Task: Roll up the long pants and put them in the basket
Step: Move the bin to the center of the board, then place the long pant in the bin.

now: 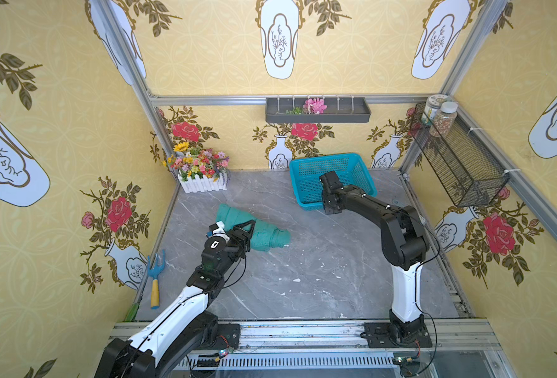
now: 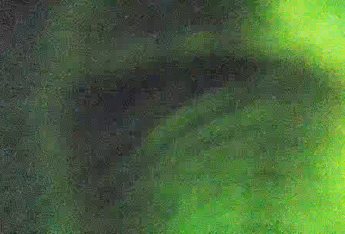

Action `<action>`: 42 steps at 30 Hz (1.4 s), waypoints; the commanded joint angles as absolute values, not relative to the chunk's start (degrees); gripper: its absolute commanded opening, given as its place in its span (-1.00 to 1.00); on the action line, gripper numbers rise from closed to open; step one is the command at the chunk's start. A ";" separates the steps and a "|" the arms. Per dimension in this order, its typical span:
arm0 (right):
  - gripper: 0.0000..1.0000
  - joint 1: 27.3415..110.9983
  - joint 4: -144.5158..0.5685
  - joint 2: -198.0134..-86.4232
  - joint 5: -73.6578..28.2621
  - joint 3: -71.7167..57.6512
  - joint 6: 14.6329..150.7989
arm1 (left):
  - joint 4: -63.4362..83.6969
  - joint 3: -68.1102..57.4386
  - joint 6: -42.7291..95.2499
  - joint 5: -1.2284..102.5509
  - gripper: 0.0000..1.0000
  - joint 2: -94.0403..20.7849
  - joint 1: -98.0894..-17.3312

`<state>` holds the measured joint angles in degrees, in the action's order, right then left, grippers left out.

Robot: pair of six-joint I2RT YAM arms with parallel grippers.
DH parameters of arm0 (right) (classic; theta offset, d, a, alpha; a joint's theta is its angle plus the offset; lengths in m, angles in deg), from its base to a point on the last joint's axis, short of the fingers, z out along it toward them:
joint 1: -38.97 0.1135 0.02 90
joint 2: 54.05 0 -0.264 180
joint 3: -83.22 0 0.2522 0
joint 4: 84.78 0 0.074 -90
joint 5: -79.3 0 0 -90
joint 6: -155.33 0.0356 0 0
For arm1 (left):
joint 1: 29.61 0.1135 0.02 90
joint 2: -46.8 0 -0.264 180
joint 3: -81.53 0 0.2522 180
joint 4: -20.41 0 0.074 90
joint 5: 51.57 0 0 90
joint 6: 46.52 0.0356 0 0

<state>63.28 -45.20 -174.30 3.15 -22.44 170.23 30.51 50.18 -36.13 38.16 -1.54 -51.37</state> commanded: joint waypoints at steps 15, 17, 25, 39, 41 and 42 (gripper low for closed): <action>0.74 67.83 -39.27 -176.22 10.28 -30.39 169.91 | 18.21 44.62 -40.36 30.95 -1.00 4.85 -51.36; 0.95 67.08 -37.69 -173.71 11.02 -28.62 167.06 | 19.04 42.95 -40.11 31.01 -1.00 3.08 -51.34; 0.95 62.45 -34.69 -158.26 7.20 -19.69 132.00 | 23.15 30.57 -38.83 31.00 -1.00 -11.23 -52.46; 0.95 45.25 -25.61 -130.75 -1.03 -7.29 108.33 | 33.06 -11.92 -36.18 22.12 -1.00 -53.85 -64.91; 0.95 43.67 -24.60 -129.61 -1.59 -7.42 107.63 | 33.28 -18.11 -35.27 20.94 -1.00 -60.08 -65.61; 0.95 42.86 -24.29 -129.13 -2.05 -7.45 107.16 | 33.28 -21.26 -35.35 20.53 -1.00 -62.95 -65.81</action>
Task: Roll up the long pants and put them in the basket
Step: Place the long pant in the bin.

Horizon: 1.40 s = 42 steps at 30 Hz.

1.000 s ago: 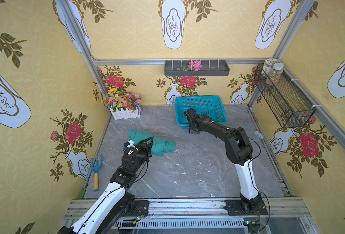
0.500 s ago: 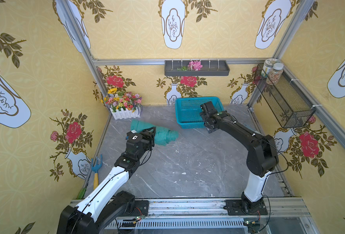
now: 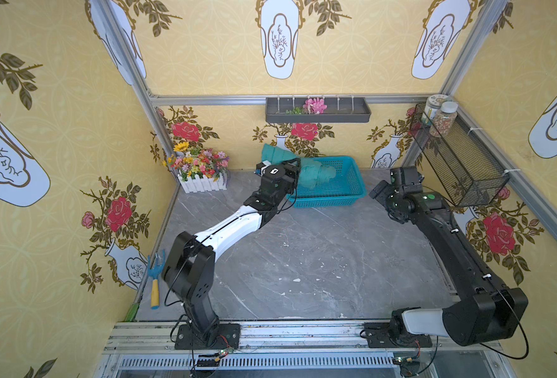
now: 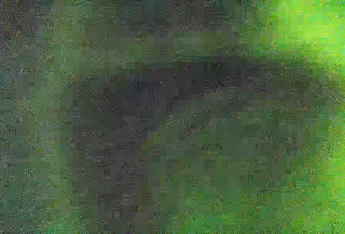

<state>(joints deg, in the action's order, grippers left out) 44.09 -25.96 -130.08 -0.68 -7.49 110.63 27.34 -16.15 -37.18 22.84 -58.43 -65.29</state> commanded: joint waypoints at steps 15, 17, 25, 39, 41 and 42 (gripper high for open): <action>0.95 40.56 -23.21 -127.27 -3.71 -6.18 105.11 | 18.26 -64.83 -43.83 12.24 -1.00 -98.12 -68.63; 0.95 40.63 -23.25 -127.18 -3.90 -5.73 105.22 | 16.25 -66.94 -45.43 11.23 -1.00 -100.49 -68.75; 0.95 40.58 -23.47 -126.73 -4.95 -3.94 105.17 | 11.71 -69.95 -52.09 8.46 -1.00 -106.93 -68.49; 0.95 40.66 -23.85 -128.56 -5.33 -4.90 104.10 | 10.78 -74.98 -56.20 11.25 -1.00 -115.16 -68.23; 0.95 40.67 -23.83 -128.79 -5.33 -5.15 104.14 | 11.04 -74.44 -56.98 11.99 -1.00 -115.31 -68.26; 0.95 40.63 -23.85 -128.95 -5.29 -5.33 104.08 | 11.17 -74.04 -57.30 12.47 -0.95 -115.34 -68.24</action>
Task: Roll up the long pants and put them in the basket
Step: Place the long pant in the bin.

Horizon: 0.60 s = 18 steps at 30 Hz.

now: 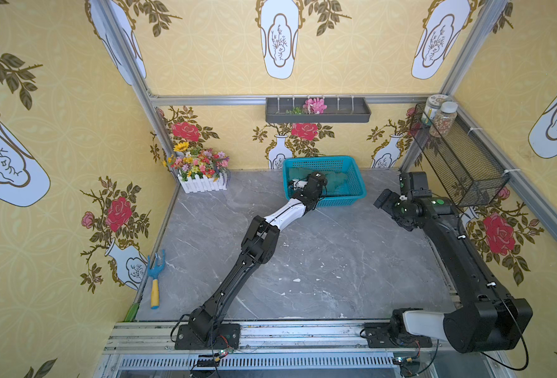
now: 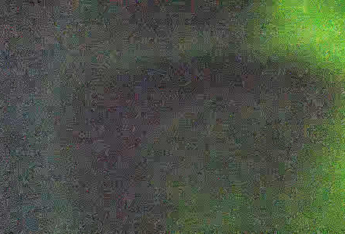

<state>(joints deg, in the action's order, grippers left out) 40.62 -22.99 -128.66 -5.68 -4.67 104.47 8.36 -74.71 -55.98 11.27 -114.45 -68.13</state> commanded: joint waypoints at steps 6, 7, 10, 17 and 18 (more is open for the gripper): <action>0.95 40.71 -24.09 -129.46 -5.27 -5.57 104.10 | 8.53 -73.00 -57.47 12.30 0.06 -112.64 -68.61; 0.95 40.64 -24.22 -129.54 -5.29 -5.47 104.12 | 7.84 -72.55 -57.46 11.90 0.28 -111.85 -68.63; 0.95 40.66 -25.01 -130.14 -6.10 -5.25 104.26 | 4.31 -70.91 -57.93 10.87 0.82 -108.94 -68.63; 0.96 42.19 -31.19 -137.70 -14.45 -7.56 102.90 | 3.03 -65.26 -57.56 10.81 1.00 -103.36 -68.64; 0.98 42.55 -32.70 -139.84 -16.58 -8.80 102.37 | 3.20 -64.26 -57.47 11.04 1.00 -102.68 -68.66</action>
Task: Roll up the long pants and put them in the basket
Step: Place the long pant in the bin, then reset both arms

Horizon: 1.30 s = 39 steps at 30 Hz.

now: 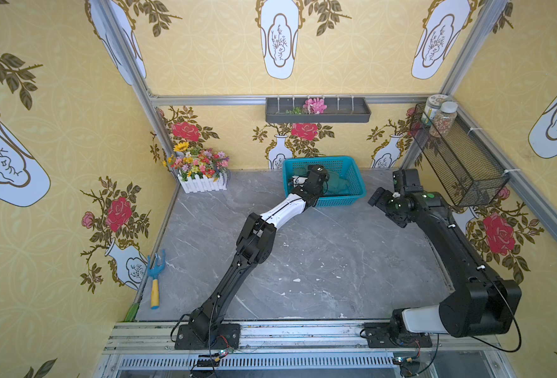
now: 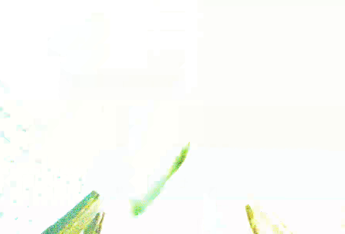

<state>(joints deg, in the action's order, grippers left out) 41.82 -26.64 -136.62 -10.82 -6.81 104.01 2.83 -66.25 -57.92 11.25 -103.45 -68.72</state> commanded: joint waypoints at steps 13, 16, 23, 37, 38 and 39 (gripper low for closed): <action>0.69 43.90 -35.53 -158.81 -20.77 -29.62 101.56 | 6.17 -50.75 -55.32 11.81 0.71 -91.45 -68.59; 0.72 43.25 -36.24 -156.51 -19.70 -28.13 101.00 | 8.47 -48.27 -51.02 10.74 0.69 -87.09 -68.57; 1.00 42.73 -38.22 -144.76 -15.08 -17.89 94.89 | 8.14 -38.17 -34.23 5.52 0.86 -71.82 -68.61; 0.95 42.34 -68.35 -125.10 4.63 24.21 76.16 | 7.52 15.31 5.51 -10.77 1.00 -27.61 -59.58; 0.95 42.00 -70.62 -126.38 5.55 25.94 75.63 | 8.93 19.20 9.85 -11.03 1.00 -24.91 -58.22; 0.95 41.51 -72.33 -127.76 5.82 27.10 75.59 | 10.62 22.93 13.45 -8.22 1.00 -22.21 -54.67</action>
